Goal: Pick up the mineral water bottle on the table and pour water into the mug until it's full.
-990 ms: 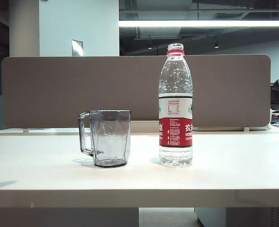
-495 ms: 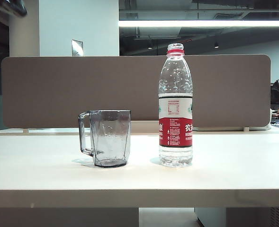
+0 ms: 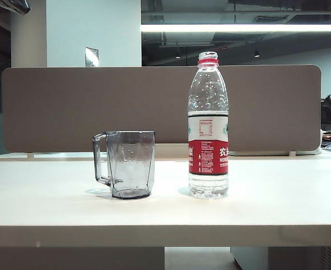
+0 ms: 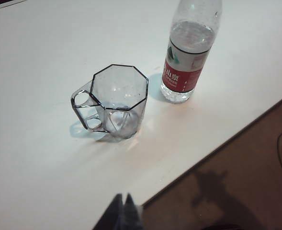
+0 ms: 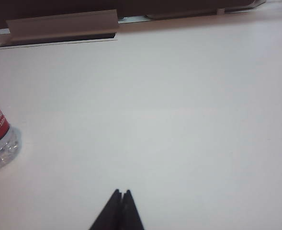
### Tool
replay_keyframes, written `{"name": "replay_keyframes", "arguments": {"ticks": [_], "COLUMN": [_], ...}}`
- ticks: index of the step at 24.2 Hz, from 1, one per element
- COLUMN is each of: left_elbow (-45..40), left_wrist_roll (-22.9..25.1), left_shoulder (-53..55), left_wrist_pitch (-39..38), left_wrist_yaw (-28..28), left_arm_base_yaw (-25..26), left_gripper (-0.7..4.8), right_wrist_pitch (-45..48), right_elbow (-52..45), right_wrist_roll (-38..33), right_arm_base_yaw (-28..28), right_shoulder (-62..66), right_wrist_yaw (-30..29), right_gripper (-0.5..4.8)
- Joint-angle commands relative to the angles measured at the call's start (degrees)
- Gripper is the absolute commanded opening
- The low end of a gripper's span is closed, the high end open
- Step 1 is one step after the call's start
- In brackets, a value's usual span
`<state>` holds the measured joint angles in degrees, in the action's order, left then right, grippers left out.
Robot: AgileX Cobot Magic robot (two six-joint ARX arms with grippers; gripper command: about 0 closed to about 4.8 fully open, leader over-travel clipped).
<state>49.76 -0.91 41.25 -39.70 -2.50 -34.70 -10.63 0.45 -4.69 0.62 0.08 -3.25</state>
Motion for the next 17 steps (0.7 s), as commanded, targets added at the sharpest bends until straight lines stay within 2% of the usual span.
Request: {"name": "replay_keyframes", "arguments": {"ticks": [1, 8, 9, 10, 12, 14, 17], "left_elbow": [0.2, 0.2, 0.2, 0.2, 0.2, 0.2, 0.2], "left_wrist_roll": [0.2, 0.2, 0.2, 0.2, 0.2, 0.2, 0.2], "left_shoulder": [-0.1, -0.1, -0.1, -0.1, -0.1, -0.1, -0.1], "left_wrist_pitch": [0.6, 0.6, 0.6, 0.6, 0.6, 0.6, 0.6], "left_wrist_yaw": [-0.1, -0.1, -0.1, -0.1, -0.1, -0.1, -0.1], "left_arm_base_yaw": [0.0, 0.0, 0.0, 0.0, 0.0, 0.0, 0.0], "left_gripper": [-0.05, -0.05, -0.05, -0.05, -0.05, -0.05, -0.05], "right_wrist_pitch": [0.6, 0.8, 1.5, 3.3, 6.4, 9.0, 10.5], "right_elbow": [-0.4, -0.4, -0.4, -0.4, 0.3, 2.8, 12.4], "right_wrist_roll": [0.0, 0.0, -2.1, -7.7, -13.8, -17.8, -14.6], "right_arm_base_yaw": [0.0, 0.0, 0.0, 0.0, 0.0, 0.0, -0.1], "right_shoulder": [-0.1, -0.1, -0.1, -0.1, -0.1, -0.1, -0.1], "right_wrist_yaw": [-0.1, -0.9, -0.8, -1.1, -3.1, -5.8, -4.9], "right_gripper": [-0.05, -0.05, -0.05, -0.05, -0.04, -0.04, -0.05]}}
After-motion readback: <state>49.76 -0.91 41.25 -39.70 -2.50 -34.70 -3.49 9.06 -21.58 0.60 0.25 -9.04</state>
